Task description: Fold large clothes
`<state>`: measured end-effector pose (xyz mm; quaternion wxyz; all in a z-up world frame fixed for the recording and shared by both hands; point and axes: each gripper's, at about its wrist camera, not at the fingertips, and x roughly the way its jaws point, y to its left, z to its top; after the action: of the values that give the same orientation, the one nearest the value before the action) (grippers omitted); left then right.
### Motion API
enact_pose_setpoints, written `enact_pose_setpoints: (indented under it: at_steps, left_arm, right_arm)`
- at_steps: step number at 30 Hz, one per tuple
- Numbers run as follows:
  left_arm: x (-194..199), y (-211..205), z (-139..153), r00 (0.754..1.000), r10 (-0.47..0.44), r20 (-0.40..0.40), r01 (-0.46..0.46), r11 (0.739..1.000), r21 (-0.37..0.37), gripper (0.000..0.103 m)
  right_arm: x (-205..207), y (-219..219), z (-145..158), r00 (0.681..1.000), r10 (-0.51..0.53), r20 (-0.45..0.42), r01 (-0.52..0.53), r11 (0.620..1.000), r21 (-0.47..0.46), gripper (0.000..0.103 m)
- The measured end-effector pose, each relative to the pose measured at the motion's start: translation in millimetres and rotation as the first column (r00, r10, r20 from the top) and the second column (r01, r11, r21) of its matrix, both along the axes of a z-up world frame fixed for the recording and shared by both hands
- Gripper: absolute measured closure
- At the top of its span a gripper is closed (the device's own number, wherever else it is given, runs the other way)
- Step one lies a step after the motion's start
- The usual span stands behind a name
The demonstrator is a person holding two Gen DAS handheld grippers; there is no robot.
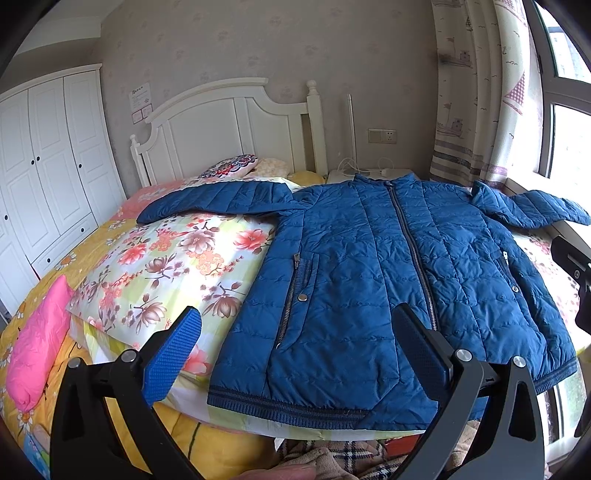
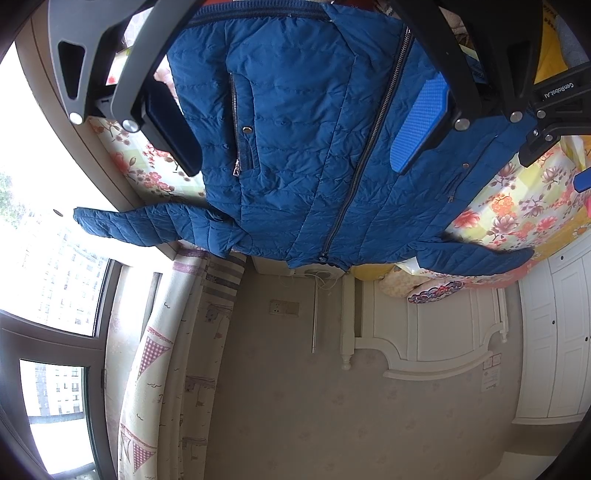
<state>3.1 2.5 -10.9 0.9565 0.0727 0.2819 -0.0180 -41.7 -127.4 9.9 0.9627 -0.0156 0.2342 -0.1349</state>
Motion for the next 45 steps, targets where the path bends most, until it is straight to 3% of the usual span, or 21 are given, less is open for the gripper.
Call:
enact_pose_setpoints:
  at_steps: [40, 45]
  left_arm:
    - [0, -1, 3, 1.000, 0.001, -0.005, -0.001, 1.000, -0.001, 0.004]
    - [1, 3, -9, 1.000, 0.000, -0.022, 0.000, 1.000, 0.000, 0.004]
  right_arm:
    - [0, 2, -5, 1.000, 0.010, -0.011, -0.010, 1.000, 0.009, 0.002]
    - [4, -3, -13, 1.000, 0.011, -0.024, -0.010, 1.000, 0.027, 0.002]
